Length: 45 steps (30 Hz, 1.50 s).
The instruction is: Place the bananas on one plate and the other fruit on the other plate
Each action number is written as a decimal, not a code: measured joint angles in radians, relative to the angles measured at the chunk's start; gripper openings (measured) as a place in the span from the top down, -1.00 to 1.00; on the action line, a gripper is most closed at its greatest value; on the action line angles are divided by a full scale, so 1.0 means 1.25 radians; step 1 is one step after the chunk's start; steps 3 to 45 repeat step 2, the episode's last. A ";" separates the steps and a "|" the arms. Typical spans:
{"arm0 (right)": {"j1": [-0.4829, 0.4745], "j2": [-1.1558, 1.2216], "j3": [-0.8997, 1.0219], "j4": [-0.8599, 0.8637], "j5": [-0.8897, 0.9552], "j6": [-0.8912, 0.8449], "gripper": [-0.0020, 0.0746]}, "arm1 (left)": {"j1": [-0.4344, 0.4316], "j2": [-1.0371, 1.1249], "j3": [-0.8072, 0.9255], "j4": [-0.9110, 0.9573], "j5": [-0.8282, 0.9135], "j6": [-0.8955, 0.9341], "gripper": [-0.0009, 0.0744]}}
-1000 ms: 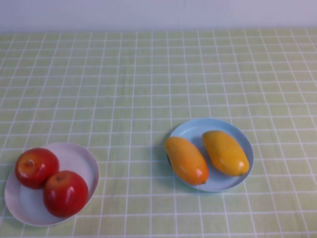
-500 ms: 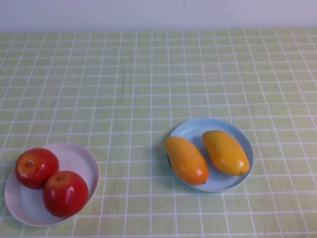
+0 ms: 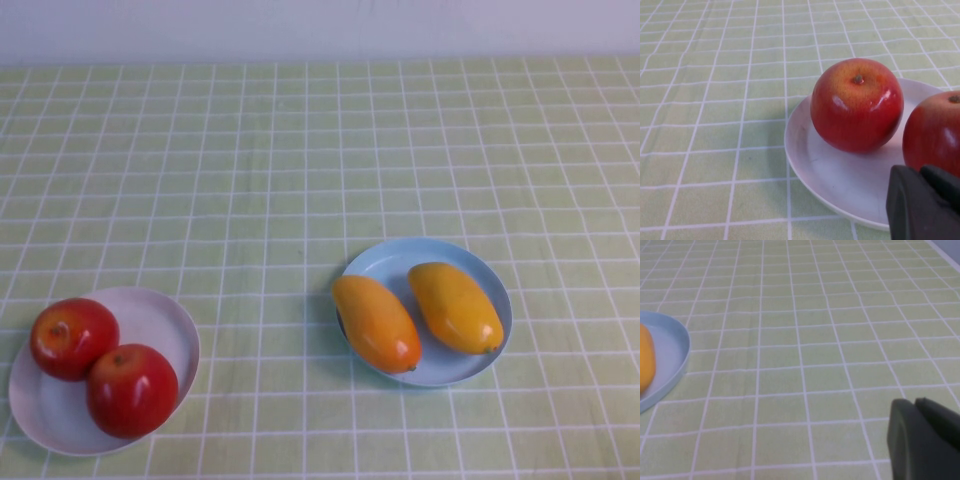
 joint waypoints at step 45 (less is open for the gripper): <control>0.000 0.000 0.000 0.002 0.000 0.000 0.99 | 0.000 0.000 0.000 0.000 0.000 0.000 0.97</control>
